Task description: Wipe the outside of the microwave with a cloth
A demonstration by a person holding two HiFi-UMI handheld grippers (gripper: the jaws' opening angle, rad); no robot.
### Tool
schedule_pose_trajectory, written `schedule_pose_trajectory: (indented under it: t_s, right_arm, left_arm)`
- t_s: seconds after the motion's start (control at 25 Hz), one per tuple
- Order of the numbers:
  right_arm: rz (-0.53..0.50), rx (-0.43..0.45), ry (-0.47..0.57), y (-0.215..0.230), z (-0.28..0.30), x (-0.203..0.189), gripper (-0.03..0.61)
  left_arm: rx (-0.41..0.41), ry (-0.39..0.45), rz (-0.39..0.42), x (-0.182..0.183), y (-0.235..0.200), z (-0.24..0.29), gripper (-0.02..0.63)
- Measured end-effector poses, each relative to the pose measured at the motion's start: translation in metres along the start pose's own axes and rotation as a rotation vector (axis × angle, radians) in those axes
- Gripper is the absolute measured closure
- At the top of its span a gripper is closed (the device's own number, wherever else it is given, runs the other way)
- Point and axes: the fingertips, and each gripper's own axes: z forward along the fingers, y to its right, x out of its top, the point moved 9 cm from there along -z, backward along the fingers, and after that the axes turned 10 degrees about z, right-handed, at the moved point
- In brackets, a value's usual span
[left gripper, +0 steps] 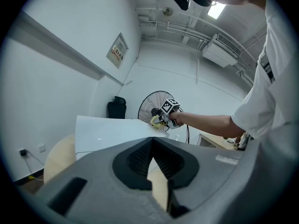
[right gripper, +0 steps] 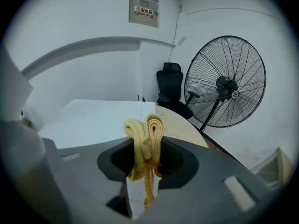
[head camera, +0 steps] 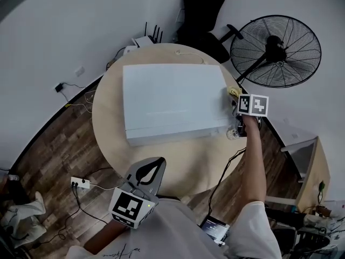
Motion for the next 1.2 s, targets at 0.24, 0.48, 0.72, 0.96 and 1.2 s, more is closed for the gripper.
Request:
schedule_pose_trajectory:
  t_s: [0.24,0.48,0.72,0.96,1.2]
  right_arm:
    - [-0.133,-0.110,-0.028,-0.019,0.008,-0.004,0.449]
    - [-0.138,-0.117,-0.027,-0.037,0.009,-0.008,0.450]
    - [-0.133,-0.114,-0.028,-0.056,0.008,-0.012,0.451]
    - [-0.120,-0.095,-0.029,-0.081,0.006,-0.017,0.449]
    - [-0.098,-0.079,-0.021,-0.104,0.004,-0.020,0.449]
  left_arm:
    - [0.003,0.001,-0.012,-0.003,-0.001,-0.003,0.624]
    - [-0.002,0.012,-0.017,-0.005,-0.008,-0.014,0.624]
    - [-0.002,0.015,-0.013,-0.007,-0.019,-0.029,0.624]
    - [-0.020,0.014,-0.025,-0.010,-0.028,-0.043,0.624]
    - [-0.023,0.027,-0.028,-0.009,-0.041,-0.057,0.624]
